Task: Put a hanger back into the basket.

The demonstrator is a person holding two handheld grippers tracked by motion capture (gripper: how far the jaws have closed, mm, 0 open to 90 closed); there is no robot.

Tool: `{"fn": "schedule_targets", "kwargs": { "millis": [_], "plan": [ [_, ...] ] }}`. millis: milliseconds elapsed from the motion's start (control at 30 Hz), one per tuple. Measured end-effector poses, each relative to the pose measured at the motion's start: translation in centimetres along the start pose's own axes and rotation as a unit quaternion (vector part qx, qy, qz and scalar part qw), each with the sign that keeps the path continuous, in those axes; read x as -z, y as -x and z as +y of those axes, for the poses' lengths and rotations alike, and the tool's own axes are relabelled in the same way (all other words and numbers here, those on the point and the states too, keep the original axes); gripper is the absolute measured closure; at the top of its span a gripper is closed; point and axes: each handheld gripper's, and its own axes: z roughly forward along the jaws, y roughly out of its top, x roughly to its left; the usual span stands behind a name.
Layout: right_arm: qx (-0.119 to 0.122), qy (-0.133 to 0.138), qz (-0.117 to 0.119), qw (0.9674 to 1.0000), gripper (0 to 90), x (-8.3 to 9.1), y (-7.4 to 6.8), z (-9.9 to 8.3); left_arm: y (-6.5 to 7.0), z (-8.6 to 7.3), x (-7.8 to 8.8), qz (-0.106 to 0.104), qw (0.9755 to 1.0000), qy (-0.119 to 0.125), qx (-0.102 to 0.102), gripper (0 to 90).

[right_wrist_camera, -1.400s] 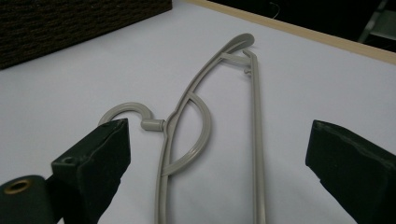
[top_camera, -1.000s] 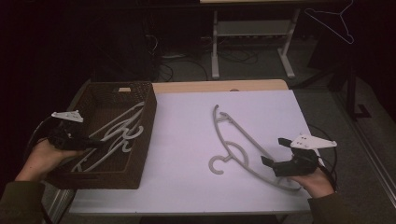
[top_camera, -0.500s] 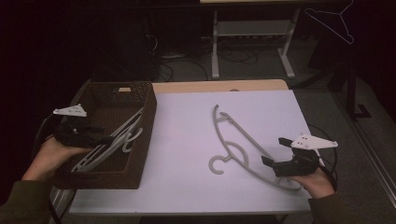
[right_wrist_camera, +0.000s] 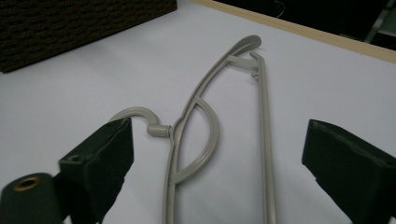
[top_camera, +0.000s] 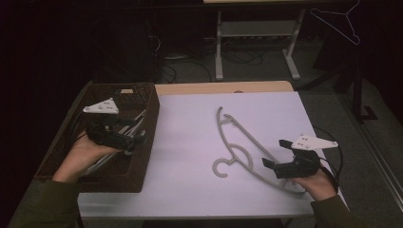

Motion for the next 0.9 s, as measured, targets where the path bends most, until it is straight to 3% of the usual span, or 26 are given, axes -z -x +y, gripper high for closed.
{"fn": "schedule_targets", "kwargs": {
  "millis": [267, 367, 533, 700, 900],
  "plan": [
    [-0.017, -0.008, 0.008, 0.9998, 15.7, -2.0, -0.1, 1.3, 3.8, 1.4, -4.5, -0.041, 0.9985, 0.032, -0.014, 7.7],
    [-0.016, -0.012, 0.012, 0.9997, 19.8, -2.7, -0.1, 1.7, 5.1, 1.3, -6.2, -0.047, 0.9981, 0.037, -0.019, 2.8],
    [-0.018, -0.015, 0.017, 0.9996, 29.1, -3.8, -0.2, 2.7, 6.9, 0.3, -8.8, -0.049, 0.9971, 0.052, -0.029, 2.2],
    [-0.024, -0.015, 0.016, 0.9995, 46.7, -5.1, -0.1, 3.7, 8.0, -1.1, -10.5, -0.057, 0.9964, 0.052, -0.036, 2.2],
    [-0.027, -0.022, 0.015, 0.9993, 68.0, -7.4, -0.1, 4.8, 8.3, -3.1, -11.5, -0.066, 0.9960, 0.052, -0.032, 2.2]
  ]
}}
